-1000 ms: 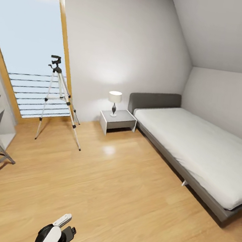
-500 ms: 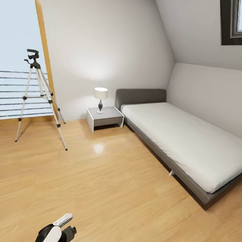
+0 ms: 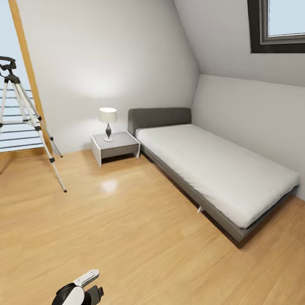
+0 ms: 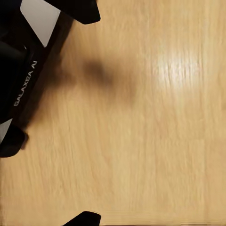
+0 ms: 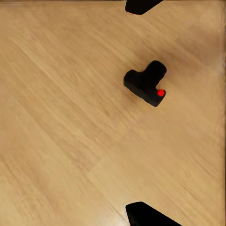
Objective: Attach the digital camera to the camera tripod in the bedroom.
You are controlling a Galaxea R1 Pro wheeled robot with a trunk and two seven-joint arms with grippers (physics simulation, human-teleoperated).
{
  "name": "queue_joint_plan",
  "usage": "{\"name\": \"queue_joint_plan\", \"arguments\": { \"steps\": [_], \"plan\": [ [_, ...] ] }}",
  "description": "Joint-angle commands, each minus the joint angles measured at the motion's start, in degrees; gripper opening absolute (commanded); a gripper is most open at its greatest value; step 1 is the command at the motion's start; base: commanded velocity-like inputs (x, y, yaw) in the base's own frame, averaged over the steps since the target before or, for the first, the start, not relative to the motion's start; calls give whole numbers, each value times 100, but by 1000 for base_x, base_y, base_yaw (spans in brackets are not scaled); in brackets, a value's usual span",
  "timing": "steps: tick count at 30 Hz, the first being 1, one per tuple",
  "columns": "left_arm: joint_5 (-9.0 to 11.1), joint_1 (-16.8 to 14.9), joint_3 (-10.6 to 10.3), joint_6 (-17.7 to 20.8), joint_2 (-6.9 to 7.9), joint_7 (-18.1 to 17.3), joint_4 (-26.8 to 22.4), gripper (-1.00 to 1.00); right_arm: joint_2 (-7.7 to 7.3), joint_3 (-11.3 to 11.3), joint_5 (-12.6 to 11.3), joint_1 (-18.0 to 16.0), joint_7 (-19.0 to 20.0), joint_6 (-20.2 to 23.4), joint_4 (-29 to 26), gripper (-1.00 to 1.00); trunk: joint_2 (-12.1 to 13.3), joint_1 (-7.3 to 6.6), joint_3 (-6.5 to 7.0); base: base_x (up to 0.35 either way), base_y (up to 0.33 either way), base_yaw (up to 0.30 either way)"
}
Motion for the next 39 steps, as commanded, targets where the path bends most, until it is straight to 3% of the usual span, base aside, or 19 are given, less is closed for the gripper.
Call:
{"name": "queue_joint_plan", "arguments": {
  "steps": [1, 8, 13, 17, 21, 24, 30, 35, 36, 37, 39],
  "plan": [
    [57, -3, -26, 5, -1, 49, -12, 100, 1, -18, 9, -6, 33, 33, -6, 100, -3, 0, -8, 0, 0, -248],
    [76, -63, -175, 14, -41, 13, 9, 100, -1, -51, 1, -10, 33, 37, -6, 100, -3, 0, -20, 0, 0, -250],
    [114, -350, -534, 47, -70, 21, 45, 100, -5, -79, -24, -35, 31, 76, 4, 100, -3, 0, -23, 0, 0, -254],
    [209, -444, -634, 119, -70, 83, -52, 100, -9, -89, -38, -65, 26, 98, 6, 100, -83, 44, -60, 0, 0, -255],
    [411, -470, -729, 380, -64, 442, -588, 100, -14, -109, -49, -140, 15, 123, -7, 100, -244, 131, -133, 0, 0, -255],
    [609, -467, -826, 656, -62, 966, -1017, 100, -32, -126, -57, -255, 7, 156, -4, 100, -364, 197, -187, 0, 0, -256],
    [861, -666, -920, 888, -57, 1316, -1229, 100, -122, -140, -68, -384, 7, 200, -3, 100, -605, 329, -295, 0, 0, -256],
    [1168, -1438, -980, 1075, -74, 1430, -562, 100, -250, -153, -81, -456, 7, 222, 2, 100, -805, 439, -384, 0, 0, -256],
    [1292, -1745, -1024, 1100, -82, 1342, -116, 100, -274, -188, -83, -473, 1, 224, 29, 100, -845, 461, -402, 0, 0, -256],
    [1292, -1745, -1024, 1100, -82, 1342, -116, 100, -274, -188, -83, -473, 1, 224, 29, 100, -885, 483, -420, 0, 0, -256],
    [1420, -2038, -1144, 1089, -91, 950, 483, 100, -287, -268, -86, -502, 0, 223, 140, 100, -966, 527, -456, 0, 0, -256]
  ]
}}
